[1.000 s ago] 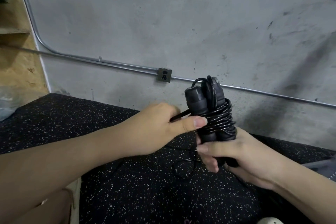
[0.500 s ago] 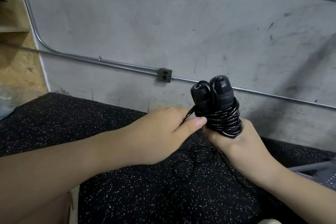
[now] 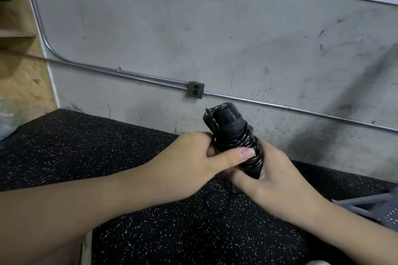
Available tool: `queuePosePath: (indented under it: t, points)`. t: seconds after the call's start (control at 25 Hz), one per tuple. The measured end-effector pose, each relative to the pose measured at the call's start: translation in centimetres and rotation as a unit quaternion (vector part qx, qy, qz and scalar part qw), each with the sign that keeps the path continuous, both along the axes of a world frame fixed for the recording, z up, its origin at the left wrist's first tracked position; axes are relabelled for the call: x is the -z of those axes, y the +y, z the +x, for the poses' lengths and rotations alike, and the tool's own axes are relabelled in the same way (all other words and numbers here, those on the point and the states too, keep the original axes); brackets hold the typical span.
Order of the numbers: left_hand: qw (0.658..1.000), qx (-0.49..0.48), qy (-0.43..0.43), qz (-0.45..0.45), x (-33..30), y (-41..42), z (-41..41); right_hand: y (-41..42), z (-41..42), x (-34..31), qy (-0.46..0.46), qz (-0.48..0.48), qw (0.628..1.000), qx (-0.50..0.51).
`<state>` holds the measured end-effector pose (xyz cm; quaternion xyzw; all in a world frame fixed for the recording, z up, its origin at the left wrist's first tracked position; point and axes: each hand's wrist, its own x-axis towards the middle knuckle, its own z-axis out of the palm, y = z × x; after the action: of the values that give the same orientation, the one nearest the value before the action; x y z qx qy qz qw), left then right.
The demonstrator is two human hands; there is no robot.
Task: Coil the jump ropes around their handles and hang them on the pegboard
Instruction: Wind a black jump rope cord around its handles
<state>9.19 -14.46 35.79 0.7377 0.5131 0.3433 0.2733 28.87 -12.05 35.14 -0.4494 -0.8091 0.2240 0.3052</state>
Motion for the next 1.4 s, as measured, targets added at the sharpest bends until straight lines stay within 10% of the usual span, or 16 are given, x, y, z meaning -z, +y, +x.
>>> queuePosePath:
  t: [0.2,0.48,1.0,1.12,1.28,1.4]
  points:
    - [0.988,0.126,-0.082,-0.028,0.0,0.9,-1.2,-0.1,0.7,-1.7,0.18,-0.377,0.886,-0.202]
    - [1.0,-0.014,0.01,-0.019,-0.9,1.6,-1.4,0.7,0.7,-1.7,0.195,-0.275,0.93,-0.145]
    - [0.998,0.007,-0.054,0.016,0.7,1.3,0.1,1.8,0.6,-0.2,0.102,-0.18,0.978,-0.037]
    - [0.995,0.039,-0.089,0.017,0.8,1.3,-0.2,1.7,1.1,-0.8,0.113,-0.258,0.955,-0.095]
    - [0.988,0.103,-0.116,-0.007,0.1,0.6,-0.2,1.3,2.4,-1.6,0.217,-0.502,0.797,-0.254]
    - [0.994,0.07,-0.085,0.011,0.5,0.9,-0.4,1.2,2.3,-1.3,0.198,-0.444,0.835,-0.259]
